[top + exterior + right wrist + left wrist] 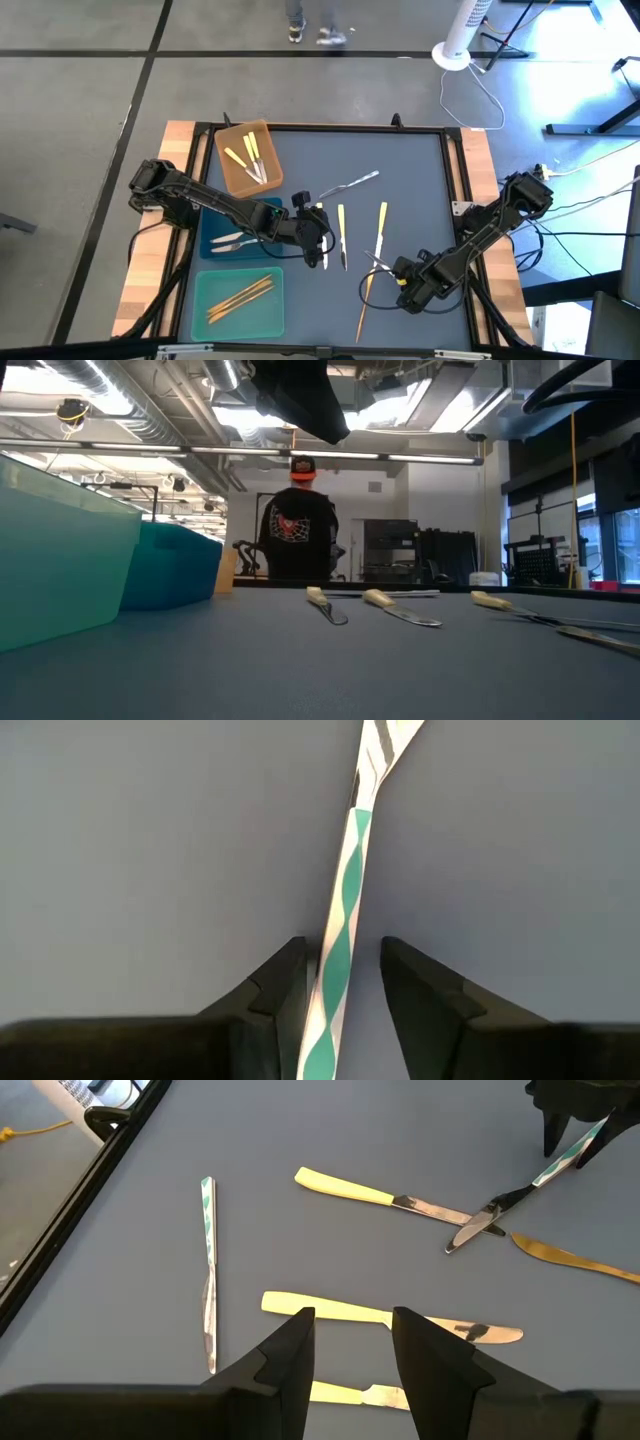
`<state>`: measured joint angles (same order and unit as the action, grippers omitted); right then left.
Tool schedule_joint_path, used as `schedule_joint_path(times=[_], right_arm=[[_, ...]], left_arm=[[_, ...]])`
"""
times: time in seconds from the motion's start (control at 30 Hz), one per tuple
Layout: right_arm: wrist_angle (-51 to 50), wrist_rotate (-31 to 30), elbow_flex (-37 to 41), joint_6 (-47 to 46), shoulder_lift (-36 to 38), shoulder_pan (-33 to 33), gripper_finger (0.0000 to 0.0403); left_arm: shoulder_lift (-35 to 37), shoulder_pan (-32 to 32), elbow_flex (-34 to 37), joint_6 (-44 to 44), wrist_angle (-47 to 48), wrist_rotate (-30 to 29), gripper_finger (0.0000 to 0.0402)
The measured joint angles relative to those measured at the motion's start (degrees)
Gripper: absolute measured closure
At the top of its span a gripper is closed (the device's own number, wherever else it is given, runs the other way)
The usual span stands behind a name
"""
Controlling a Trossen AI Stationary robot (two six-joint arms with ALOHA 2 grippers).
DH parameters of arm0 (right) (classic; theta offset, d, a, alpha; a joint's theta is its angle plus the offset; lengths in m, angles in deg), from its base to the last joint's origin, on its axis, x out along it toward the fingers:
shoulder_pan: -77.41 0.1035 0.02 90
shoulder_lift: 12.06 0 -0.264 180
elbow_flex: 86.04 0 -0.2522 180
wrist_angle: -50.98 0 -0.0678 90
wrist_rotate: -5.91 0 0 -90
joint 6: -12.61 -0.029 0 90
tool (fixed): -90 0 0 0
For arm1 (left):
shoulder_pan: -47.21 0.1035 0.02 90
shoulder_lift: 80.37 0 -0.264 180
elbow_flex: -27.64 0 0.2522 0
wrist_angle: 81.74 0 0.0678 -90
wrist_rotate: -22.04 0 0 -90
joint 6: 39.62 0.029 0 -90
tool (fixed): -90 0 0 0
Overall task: Sort silverware by color (type)
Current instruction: Put the white-green knife into the blue bin
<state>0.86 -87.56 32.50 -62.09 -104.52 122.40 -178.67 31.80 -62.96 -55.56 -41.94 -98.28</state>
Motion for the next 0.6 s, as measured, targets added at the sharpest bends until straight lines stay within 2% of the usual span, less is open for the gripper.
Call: schedule_joint_path(times=[0.27,0.6], right_arm=[[-0.1,0.0,0.0,0.0,0.0,0.0,0.0284],[-0.1,0.0,0.0,0.0,0.0,0.0,0.0375]], left_arm=[[0.0,0.0,0.0,0.0,0.0,0.0,0.0272],[0.0,0.0,0.0,0.0,0.0,0.0,0.0272]])
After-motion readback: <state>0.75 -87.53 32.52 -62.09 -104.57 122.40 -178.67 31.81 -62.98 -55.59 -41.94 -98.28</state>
